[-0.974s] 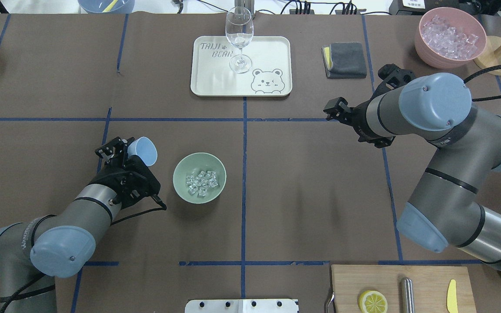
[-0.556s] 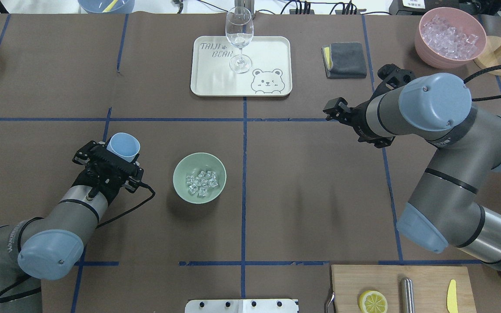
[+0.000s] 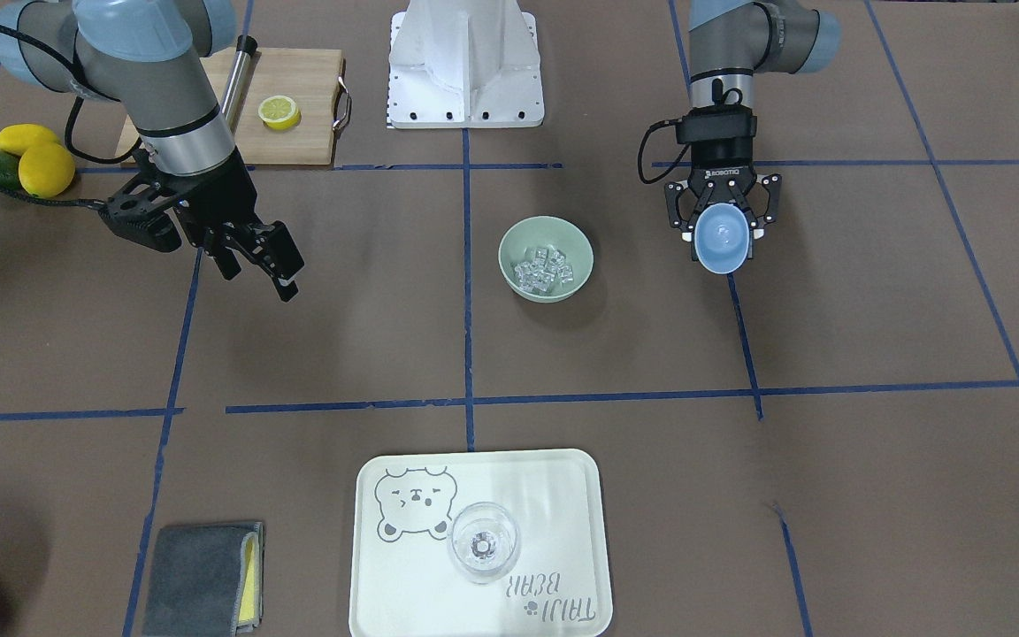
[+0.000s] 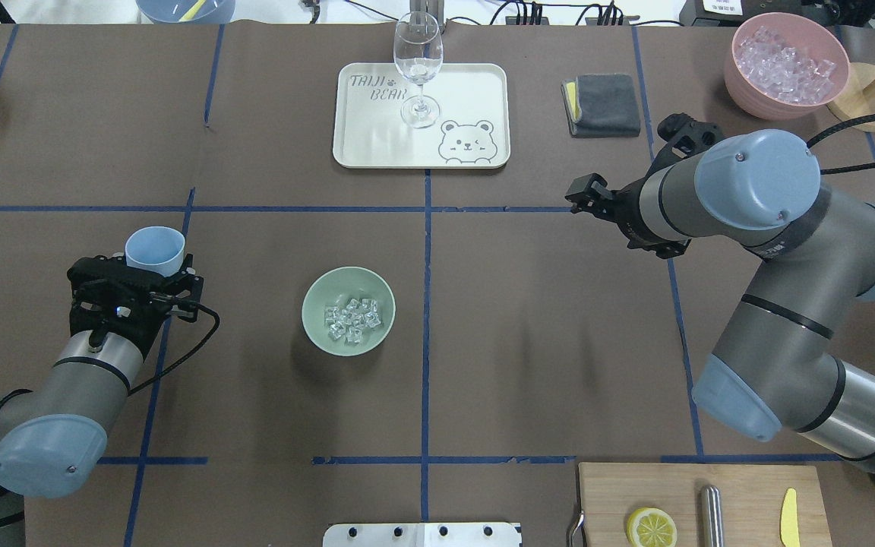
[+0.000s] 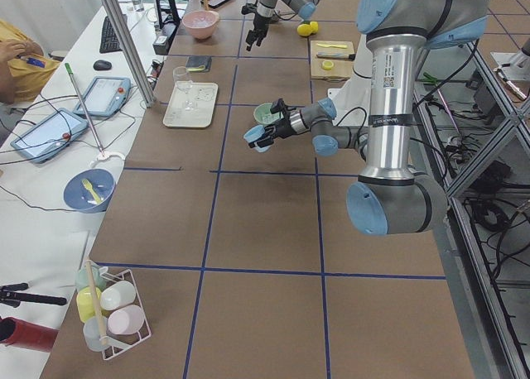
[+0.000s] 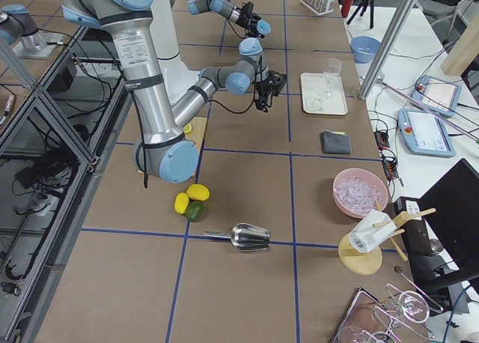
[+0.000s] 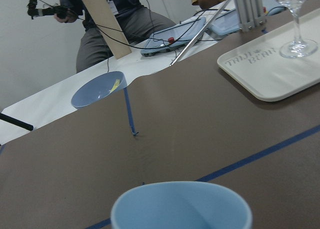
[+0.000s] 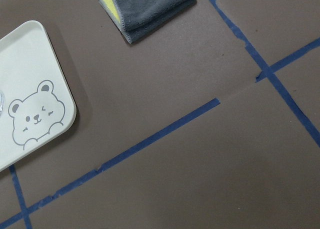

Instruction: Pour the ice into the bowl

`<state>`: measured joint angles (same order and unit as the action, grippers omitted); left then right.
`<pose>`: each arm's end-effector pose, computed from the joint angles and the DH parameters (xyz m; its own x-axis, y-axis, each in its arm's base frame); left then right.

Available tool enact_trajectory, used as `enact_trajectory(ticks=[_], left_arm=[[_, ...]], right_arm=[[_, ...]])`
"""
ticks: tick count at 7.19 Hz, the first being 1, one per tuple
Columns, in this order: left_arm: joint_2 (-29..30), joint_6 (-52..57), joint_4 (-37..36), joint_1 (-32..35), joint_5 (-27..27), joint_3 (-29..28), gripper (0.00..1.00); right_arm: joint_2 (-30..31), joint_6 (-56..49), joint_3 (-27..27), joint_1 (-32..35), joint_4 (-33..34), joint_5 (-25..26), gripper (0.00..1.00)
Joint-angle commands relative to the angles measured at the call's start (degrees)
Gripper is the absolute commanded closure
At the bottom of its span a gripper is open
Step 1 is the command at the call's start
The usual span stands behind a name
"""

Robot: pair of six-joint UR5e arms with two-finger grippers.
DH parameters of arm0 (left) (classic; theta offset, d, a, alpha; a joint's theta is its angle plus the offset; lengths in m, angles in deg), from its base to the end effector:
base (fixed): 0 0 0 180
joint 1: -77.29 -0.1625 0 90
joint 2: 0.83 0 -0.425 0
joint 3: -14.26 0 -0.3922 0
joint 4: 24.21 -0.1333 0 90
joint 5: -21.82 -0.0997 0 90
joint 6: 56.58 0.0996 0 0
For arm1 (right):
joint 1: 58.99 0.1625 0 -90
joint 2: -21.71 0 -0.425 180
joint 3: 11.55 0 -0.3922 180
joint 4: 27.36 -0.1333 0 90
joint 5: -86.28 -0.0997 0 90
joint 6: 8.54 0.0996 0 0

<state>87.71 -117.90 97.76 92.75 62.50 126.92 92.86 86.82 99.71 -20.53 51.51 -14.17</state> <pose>0.3940 -0.3256 0.4046 0.8710 0.0837 -0.4840 0.3884 0.4859 0.7830 -0.3794 -0.4485 0.2956 0.4413 0.4678 0.7658 -0.5445 0.8179 -0.1859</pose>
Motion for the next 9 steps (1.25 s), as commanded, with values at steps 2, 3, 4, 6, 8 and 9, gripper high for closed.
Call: enact_trajectory(ticks=[2, 3, 4, 6, 8, 9], left_arm=[[-7.2, -12.6, 0.5, -1.0, -1.0, 0.0, 1.00], [-9.2, -20.3, 0.8, -1.4, -1.7, -0.3, 1.00], [-11.2, -23.7, 0.7, -3.7, -8.4, -1.2, 1.00], [-12.4, -31.1, 0.8, -4.4, -13.5, -5.5, 1.00], [-12.6, -38.4, 2.0, -5.5, -18.2, -9.3, 1.00], [-12.5, -40.8, 2.1, -6.0, -19.8, -12.3, 1.00]], right_arm=[[-0.1, -1.2, -0.3, -0.1, 0.1, 0.1, 0.00], [-0.1, -1.2, -0.3, 0.0, 0.1, 0.1, 0.00], [-0.2, -1.2, -0.3, 0.0, 0.1, 0.1, 0.00], [-0.3, -1.3, -0.3, -0.1, 0.1, 0.0, 0.00], [-0.4, -1.3, 0.1, -0.1, 0.1, 0.0, 0.00], [-0.4, -1.2, 0.3, -0.1, 0.1, 0.0, 0.00]])
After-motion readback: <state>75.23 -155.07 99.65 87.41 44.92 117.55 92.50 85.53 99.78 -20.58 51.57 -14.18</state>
